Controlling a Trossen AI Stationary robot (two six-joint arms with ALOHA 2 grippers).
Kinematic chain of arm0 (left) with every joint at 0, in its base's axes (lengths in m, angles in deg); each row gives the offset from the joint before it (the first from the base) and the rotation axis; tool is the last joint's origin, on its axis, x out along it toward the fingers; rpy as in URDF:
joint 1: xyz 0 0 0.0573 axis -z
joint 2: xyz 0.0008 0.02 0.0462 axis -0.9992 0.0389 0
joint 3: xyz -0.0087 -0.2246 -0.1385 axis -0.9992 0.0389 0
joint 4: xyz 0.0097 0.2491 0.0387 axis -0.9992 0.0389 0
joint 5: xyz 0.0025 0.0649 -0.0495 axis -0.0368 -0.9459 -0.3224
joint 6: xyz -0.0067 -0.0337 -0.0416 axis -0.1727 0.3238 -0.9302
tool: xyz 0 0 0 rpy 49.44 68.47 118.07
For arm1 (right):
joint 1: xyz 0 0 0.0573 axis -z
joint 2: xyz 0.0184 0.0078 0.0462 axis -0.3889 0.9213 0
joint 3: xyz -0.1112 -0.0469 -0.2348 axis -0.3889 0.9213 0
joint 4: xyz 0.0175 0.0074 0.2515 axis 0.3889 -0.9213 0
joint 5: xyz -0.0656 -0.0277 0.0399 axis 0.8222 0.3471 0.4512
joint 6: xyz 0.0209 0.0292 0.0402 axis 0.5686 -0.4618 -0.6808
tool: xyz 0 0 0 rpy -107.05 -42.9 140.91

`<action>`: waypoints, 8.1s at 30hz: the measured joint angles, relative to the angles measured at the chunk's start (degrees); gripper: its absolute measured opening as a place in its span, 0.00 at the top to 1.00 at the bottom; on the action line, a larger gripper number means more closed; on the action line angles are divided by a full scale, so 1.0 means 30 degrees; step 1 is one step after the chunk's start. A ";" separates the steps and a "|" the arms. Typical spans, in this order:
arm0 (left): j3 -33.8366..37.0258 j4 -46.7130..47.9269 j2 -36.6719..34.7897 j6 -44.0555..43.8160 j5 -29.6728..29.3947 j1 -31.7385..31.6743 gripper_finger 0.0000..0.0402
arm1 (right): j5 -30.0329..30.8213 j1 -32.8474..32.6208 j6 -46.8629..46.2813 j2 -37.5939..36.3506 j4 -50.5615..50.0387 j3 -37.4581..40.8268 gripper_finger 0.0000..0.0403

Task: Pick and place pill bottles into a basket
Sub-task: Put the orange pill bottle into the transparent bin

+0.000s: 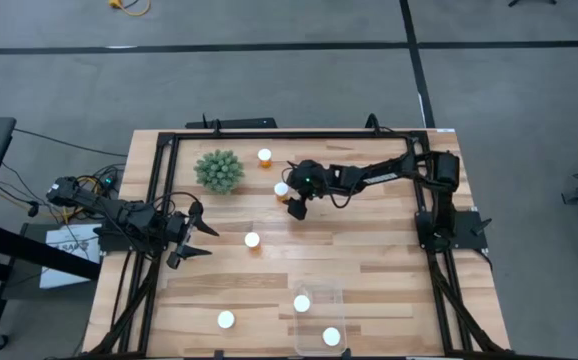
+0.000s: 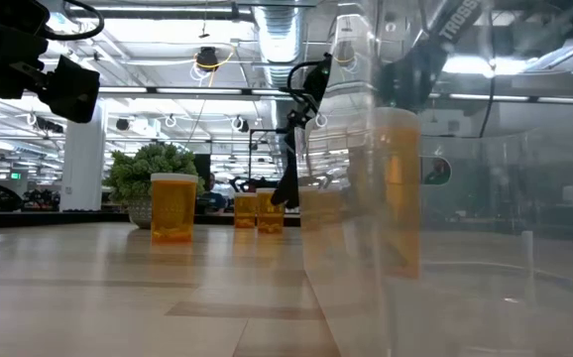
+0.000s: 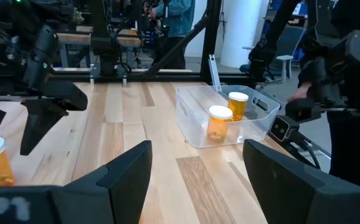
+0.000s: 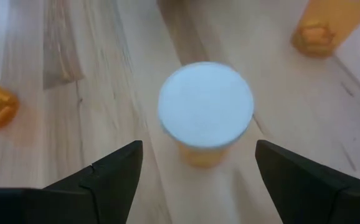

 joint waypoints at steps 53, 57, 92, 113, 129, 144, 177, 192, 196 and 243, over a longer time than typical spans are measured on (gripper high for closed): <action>0.0003 0.0000 0.0005 0.0001 -0.0007 0.0001 0.40 | -0.1012 0.0000 0.0670 0.0321 -0.0848 -0.0628 0.76; 0.0005 0.0000 0.0005 -0.0001 -0.0007 0.0004 0.40 | -0.1541 0.0007 0.0351 0.0321 -0.0911 -0.0628 0.70; 0.0000 0.0000 0.0005 -0.0006 -0.0007 -0.0001 0.40 | -0.1476 0.0051 0.0548 0.0321 -0.1047 -0.1845 0.07; 0.0005 0.0000 0.0005 -0.0004 -0.0015 -0.0001 0.40 | -0.2165 -0.0607 0.1108 0.3526 -0.4897 -0.5520 0.07; 0.0005 0.0000 -0.0002 -0.0006 -0.0015 0.0006 0.40 | -0.2468 0.0043 0.1191 0.4285 -0.5326 -0.8379 0.15; 0.0005 0.0000 -0.0002 0.0001 -0.0010 -0.0001 0.40 | -0.2536 -0.0386 0.1562 0.4291 -0.5173 -0.8366 0.27; 0.0005 0.0000 -0.0002 0.0000 -0.0015 0.0005 0.40 | -0.2540 -0.1167 0.2478 0.3345 -0.7167 -0.8353 0.71; 0.0005 0.0000 -0.0002 -0.0006 -0.0015 0.0003 0.40 | -0.2353 -0.1388 0.3727 -0.0046 -1.1041 -0.8329 0.73; 0.0005 -0.0002 -0.0002 0.0001 0.0000 -0.0001 0.40 | -0.2359 -0.1496 0.3741 -0.1381 -1.2691 -0.8344 0.73; 0.0001 0.0000 0.0005 -0.0006 -0.0007 0.0002 0.40 | 0.5077 -1.5576 -0.6946 -1.0367 -1.8542 -0.5537 0.73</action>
